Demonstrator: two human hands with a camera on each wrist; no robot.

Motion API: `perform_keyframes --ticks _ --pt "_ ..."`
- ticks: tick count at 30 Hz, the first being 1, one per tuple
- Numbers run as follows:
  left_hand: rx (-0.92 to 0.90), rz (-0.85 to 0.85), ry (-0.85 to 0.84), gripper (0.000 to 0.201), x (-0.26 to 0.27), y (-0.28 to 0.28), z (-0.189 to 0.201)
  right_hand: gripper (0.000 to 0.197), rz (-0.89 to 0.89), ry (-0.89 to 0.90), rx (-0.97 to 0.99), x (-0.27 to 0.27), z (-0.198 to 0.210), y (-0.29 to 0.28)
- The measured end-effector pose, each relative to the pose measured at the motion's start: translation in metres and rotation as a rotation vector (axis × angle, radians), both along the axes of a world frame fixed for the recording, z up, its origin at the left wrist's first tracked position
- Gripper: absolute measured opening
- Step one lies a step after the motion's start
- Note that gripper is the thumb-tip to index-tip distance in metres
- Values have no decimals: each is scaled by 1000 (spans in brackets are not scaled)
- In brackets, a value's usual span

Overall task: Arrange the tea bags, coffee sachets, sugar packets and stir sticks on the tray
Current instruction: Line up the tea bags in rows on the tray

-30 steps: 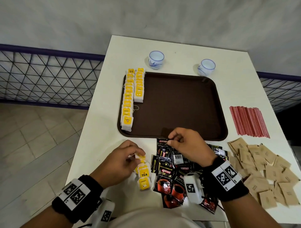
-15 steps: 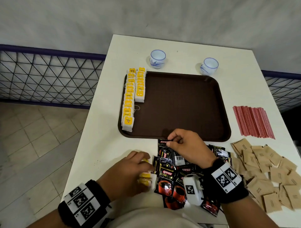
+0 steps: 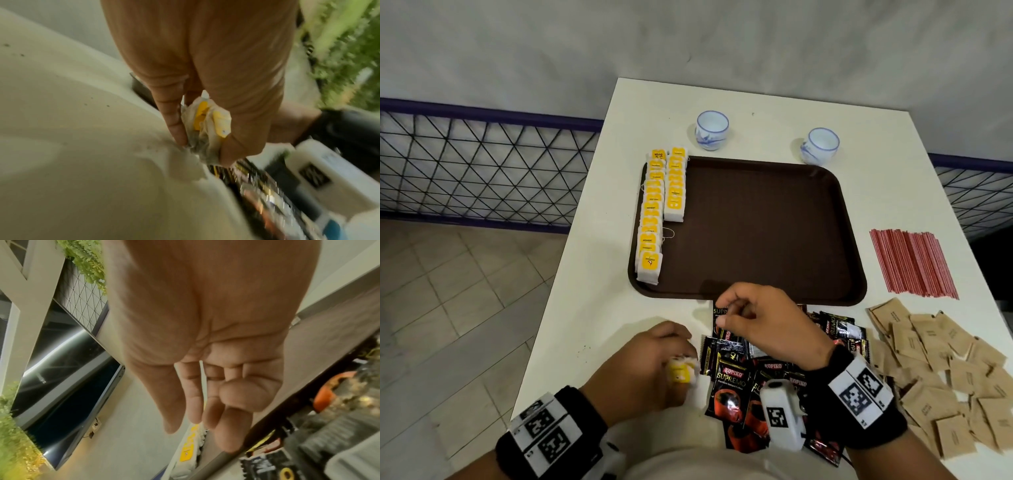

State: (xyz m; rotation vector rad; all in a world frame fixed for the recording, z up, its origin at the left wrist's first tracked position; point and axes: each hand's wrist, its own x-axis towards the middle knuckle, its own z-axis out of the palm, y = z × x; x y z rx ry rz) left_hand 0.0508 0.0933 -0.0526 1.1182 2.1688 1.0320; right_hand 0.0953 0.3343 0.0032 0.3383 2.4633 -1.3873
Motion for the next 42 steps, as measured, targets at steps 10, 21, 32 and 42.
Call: perform_keyframes --ticks 10,21,32,42 --pt "16 265 -733 23 -50 15 38 12 -11 -34 -221 -16 1 -48" --pt "-36 431 -1142 34 -69 19 29 14 -203 -192 -424 -40 -6 -48" --pt "-5 450 -1231 20 -84 18 26 29 -278 -113 -159 -48 -3 -30" --pt "102 487 -1041 34 -87 33 41 33 -261 -251 -432 -51 8 -33"
